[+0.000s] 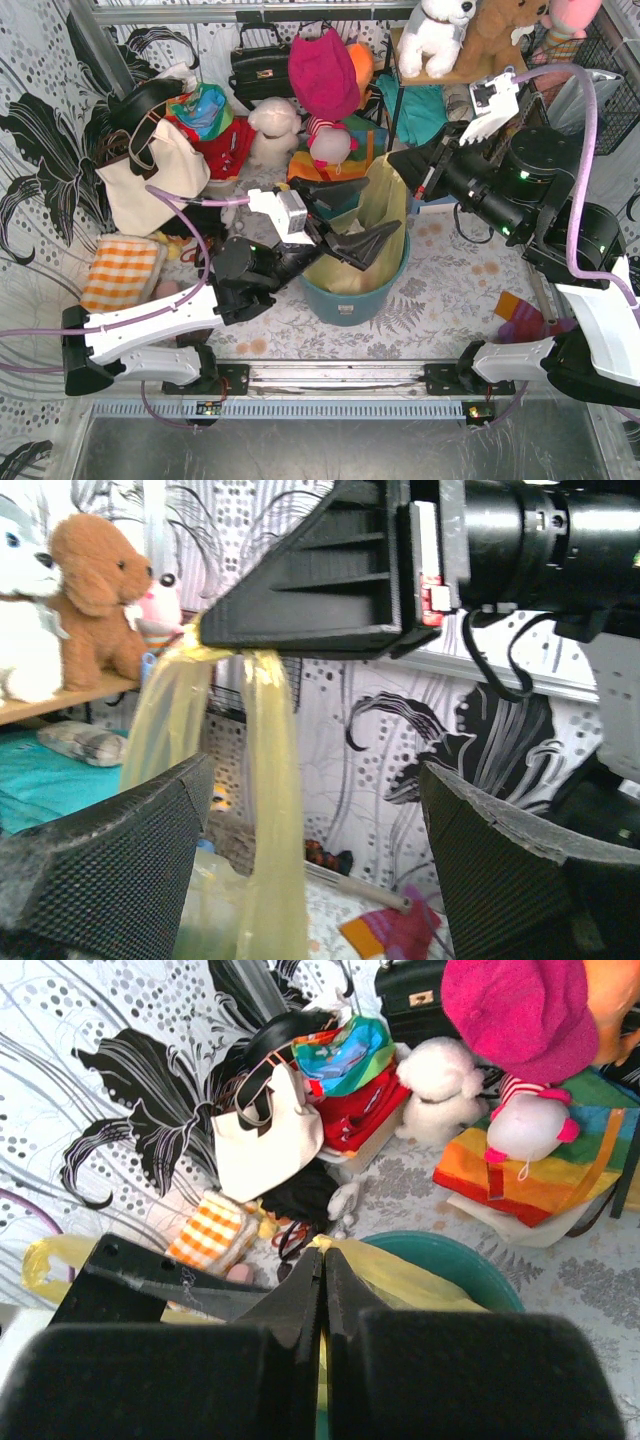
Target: Tie the trash bag
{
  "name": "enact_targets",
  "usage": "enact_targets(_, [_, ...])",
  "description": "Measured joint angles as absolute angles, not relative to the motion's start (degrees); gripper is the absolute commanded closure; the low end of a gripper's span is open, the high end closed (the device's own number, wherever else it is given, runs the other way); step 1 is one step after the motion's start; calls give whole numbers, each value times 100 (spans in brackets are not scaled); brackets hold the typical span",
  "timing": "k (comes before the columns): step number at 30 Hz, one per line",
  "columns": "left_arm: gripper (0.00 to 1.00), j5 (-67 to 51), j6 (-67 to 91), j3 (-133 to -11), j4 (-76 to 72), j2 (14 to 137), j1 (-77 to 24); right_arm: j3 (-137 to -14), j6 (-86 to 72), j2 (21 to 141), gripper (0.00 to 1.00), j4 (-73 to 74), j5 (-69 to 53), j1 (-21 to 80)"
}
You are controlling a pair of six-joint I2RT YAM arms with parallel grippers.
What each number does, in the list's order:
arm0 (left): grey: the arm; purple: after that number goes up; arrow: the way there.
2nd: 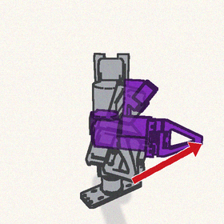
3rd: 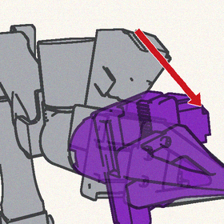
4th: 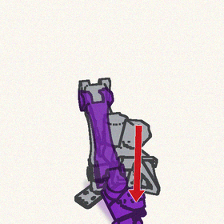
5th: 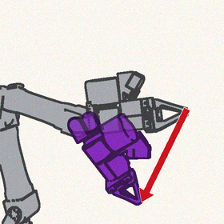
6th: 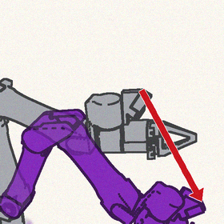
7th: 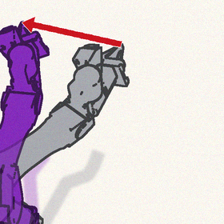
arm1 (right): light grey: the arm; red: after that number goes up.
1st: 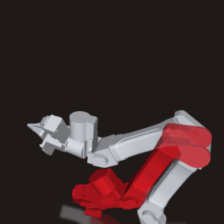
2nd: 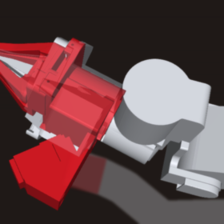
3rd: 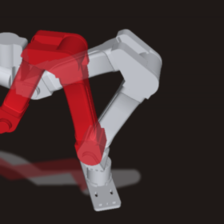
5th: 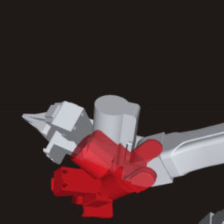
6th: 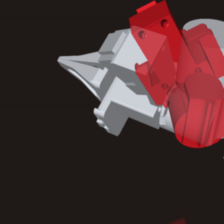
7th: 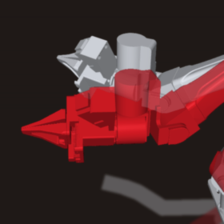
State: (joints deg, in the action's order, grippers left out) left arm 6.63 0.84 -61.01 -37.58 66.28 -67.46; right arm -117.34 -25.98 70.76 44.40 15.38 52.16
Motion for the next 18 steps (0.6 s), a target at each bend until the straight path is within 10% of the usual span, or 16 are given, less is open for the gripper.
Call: enact_targets(18, [9,1142,-843,-6208,-4584,7564,-6746,-11887,-2788,7078,100,4665,760,5216])
